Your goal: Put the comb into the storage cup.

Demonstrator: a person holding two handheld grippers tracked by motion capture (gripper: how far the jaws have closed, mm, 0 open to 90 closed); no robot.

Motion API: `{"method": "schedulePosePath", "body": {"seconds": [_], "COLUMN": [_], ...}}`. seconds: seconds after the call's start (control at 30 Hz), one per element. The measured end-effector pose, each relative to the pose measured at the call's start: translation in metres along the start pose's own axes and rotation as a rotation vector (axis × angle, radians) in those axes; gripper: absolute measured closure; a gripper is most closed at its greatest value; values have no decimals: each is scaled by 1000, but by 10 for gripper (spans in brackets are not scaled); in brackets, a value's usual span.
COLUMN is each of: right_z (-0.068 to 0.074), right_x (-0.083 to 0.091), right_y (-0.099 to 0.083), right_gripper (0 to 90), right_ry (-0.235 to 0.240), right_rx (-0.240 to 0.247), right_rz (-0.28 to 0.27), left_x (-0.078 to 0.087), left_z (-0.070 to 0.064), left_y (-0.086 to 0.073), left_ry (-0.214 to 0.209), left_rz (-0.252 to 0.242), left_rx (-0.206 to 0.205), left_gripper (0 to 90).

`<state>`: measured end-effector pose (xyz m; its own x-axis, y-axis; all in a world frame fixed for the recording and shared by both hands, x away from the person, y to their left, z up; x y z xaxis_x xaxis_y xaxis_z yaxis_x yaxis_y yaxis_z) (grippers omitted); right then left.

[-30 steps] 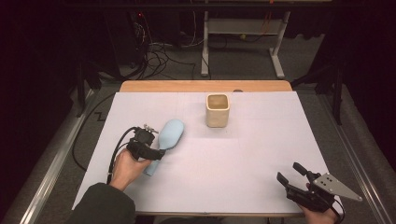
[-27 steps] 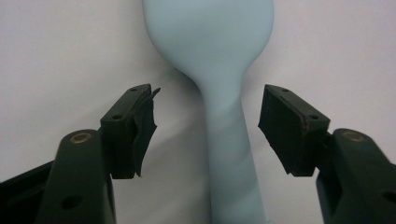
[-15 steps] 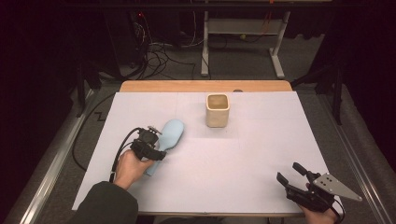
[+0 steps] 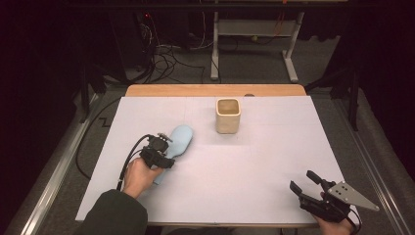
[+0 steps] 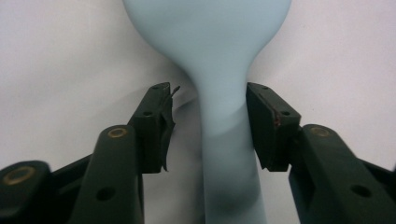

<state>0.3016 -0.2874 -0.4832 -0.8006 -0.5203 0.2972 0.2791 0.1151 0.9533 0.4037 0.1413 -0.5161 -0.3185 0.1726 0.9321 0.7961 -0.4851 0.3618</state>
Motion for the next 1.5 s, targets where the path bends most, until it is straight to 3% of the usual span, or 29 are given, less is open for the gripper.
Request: {"method": "schedulePosePath", "body": {"seconds": [0.23,0.37,0.57,0.8,1.23,1.5], "right_z": [0,0,1,1,1,1], "right_x": [0,0,1,1,1,1], "right_y": [0,1,2,1,1,1], "right_gripper": [286,284,283,284,284,284], "right_ry": [-1,5,8,5,6,7], "right_rx": [0,-2,-3,0,1,0], "right_rz": [-2,-11,-18,-13,-15,-15], "left_x": [-3,-3,-3,-1,3,5], "left_z": [-2,-5,-5,-4,-3,-4], "left_y": [3,4,5,5,6,8], "left_ry": [6,21,15,30,21,-9], "left_rz": [-11,-3,2,-12,-42,-72], "left_rx": [1,-29,-32,-52,-56,-44], "left_gripper": [598,646,684,693,696,697]}}
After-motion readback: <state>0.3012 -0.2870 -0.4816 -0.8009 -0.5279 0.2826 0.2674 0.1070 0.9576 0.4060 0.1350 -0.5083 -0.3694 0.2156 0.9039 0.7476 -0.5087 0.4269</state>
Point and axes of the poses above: each handheld gripper's, and its own axes: x roughly backward along the jaws, y roughly out of its top, z roughly to its left, the point moved 8 cm from there along -x, roughly forward along the jaws, and after that the axes turned 3 degrees about y, right-handed, at the moved point
